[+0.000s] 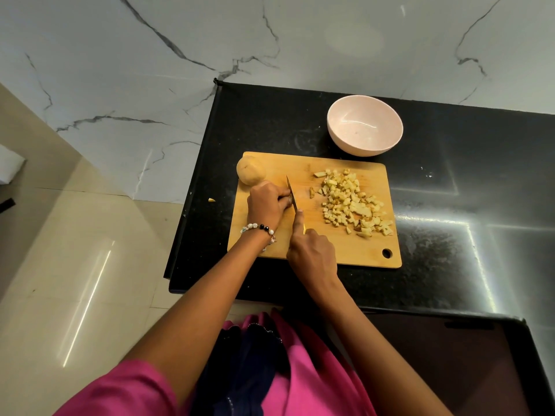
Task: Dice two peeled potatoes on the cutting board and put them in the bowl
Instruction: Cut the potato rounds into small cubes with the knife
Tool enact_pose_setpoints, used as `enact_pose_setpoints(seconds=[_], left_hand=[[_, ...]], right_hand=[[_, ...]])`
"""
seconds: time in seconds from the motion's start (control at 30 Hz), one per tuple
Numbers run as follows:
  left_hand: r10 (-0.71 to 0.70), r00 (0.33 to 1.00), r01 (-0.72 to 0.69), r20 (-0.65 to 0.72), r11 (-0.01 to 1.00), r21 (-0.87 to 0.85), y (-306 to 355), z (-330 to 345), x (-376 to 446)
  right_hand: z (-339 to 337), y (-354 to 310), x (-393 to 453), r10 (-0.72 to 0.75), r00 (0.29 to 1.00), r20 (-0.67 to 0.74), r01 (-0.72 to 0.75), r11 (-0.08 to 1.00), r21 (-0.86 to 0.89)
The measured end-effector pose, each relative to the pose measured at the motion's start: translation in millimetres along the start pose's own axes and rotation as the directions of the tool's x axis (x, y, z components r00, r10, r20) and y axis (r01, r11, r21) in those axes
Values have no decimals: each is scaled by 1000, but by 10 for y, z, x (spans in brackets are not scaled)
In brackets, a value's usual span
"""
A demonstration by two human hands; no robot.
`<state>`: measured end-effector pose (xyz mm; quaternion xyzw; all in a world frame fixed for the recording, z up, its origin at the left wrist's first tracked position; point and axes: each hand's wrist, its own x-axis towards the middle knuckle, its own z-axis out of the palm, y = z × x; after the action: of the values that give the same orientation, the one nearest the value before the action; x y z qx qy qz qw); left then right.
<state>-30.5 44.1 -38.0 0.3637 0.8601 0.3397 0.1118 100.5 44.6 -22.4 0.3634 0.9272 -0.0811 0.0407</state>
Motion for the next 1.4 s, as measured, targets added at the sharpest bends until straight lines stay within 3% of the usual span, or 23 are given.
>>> enact_pose_setpoints(seconds=[0.2,0.57,0.8,1.4], left_hand=[[10,1000,-10,-11,999,-44,5,-30,-24],[-17,999,21,34,993,-117,-124,-63,-16],[24,998,-31,-51,990,-137,-183,-9,-47],[-5,987,-22,-159,986,-168,-179,88,-25]], right_hand=[[6,50,-262,-2,998,57,3,1000,-21],[-44,276,-144,144,990,-1,-143,987,75],[-77,107,-112,51,998,-26,-46,987,156],[26,5,32,-50,998,-30,51,997,59]])
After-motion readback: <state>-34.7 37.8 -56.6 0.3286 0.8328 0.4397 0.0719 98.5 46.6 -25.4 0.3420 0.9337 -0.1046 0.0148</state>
